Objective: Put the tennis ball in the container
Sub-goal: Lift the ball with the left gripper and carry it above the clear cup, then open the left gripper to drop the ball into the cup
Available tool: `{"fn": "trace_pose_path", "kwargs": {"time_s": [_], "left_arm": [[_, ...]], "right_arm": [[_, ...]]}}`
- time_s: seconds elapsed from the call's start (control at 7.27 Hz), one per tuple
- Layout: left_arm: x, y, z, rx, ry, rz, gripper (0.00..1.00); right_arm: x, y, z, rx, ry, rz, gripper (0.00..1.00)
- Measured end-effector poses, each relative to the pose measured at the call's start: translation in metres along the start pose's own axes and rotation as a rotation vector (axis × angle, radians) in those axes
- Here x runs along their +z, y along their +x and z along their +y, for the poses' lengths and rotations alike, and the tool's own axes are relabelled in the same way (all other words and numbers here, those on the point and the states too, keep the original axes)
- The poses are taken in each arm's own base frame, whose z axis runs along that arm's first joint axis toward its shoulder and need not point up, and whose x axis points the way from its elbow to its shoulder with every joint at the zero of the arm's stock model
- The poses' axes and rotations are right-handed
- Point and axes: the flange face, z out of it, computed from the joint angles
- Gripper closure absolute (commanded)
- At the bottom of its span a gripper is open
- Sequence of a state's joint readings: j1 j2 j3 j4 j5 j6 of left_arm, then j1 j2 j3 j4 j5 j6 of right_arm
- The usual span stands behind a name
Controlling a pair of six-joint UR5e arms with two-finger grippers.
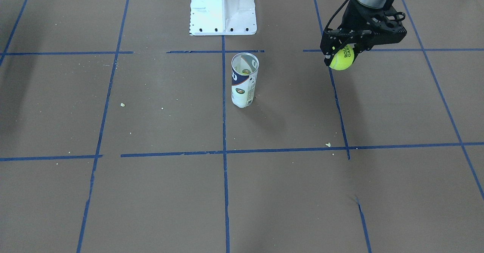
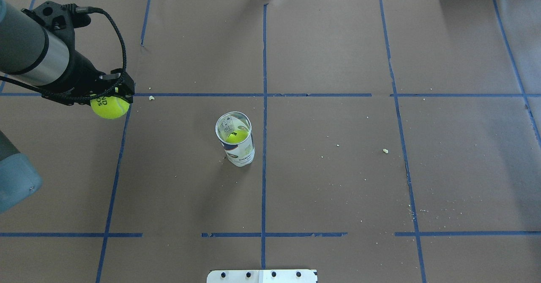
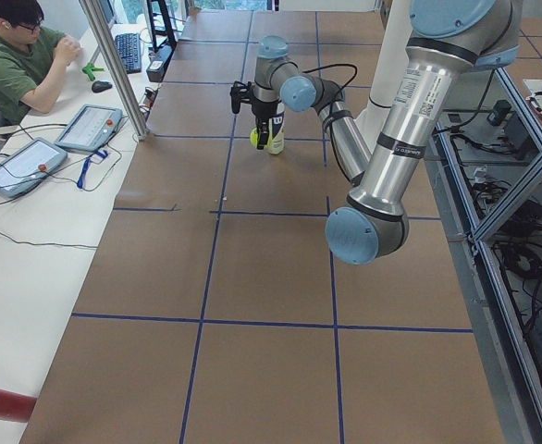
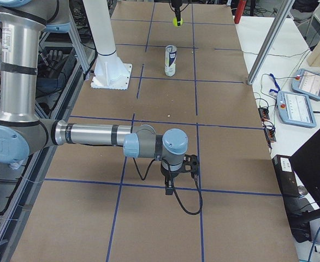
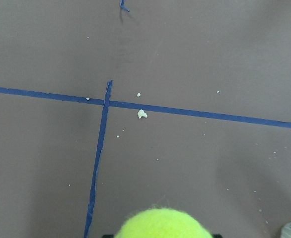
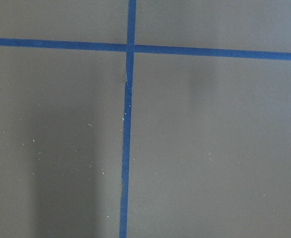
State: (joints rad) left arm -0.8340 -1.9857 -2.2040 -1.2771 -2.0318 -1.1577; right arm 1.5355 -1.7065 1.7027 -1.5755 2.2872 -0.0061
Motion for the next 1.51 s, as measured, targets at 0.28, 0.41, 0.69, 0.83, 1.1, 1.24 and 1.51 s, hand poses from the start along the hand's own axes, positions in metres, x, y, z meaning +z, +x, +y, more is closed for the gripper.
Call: {"fn": "trace_pose_path", "kwargs": {"time_s": [0.28, 0.41, 0.69, 0.83, 1.1, 1.24, 1.51], "left_arm": [[0.001, 0.041, 0.021, -0.060, -0.049, 0.023, 0.67], [0.007, 0.068, 0.029, -0.091, -0.071, 0.031, 0.67], [0.016, 0.119, 0.036, -0.129, -0.101, 0.042, 0.66], [0.018, 0.139, 0.036, -0.140, -0.108, 0.042, 0.65], [0.018, 0.171, 0.041, -0.162, -0.118, 0.032, 0.64], [0.023, 0.185, 0.045, -0.174, -0.116, 0.021, 0.64], [0.035, 0.204, 0.052, -0.185, -0.112, 0.000, 0.61]], "right_arm": [[0.000, 0.000, 0.000, 0.000, 0.000, 0.000, 0.00], [0.000, 0.000, 0.000, 0.000, 0.000, 0.000, 0.00], [0.000, 0.000, 0.000, 0.000, 0.000, 0.000, 0.00], [0.000, 0.000, 0.000, -0.001, 0.001, 0.000, 0.00], [0.000, 0.000, 0.000, -0.001, 0.001, 0.000, 0.00], [0.000, 0.000, 0.000, -0.001, 0.001, 0.000, 0.00], [0.000, 0.000, 0.000, -0.001, 0.001, 0.000, 0.00]]}}
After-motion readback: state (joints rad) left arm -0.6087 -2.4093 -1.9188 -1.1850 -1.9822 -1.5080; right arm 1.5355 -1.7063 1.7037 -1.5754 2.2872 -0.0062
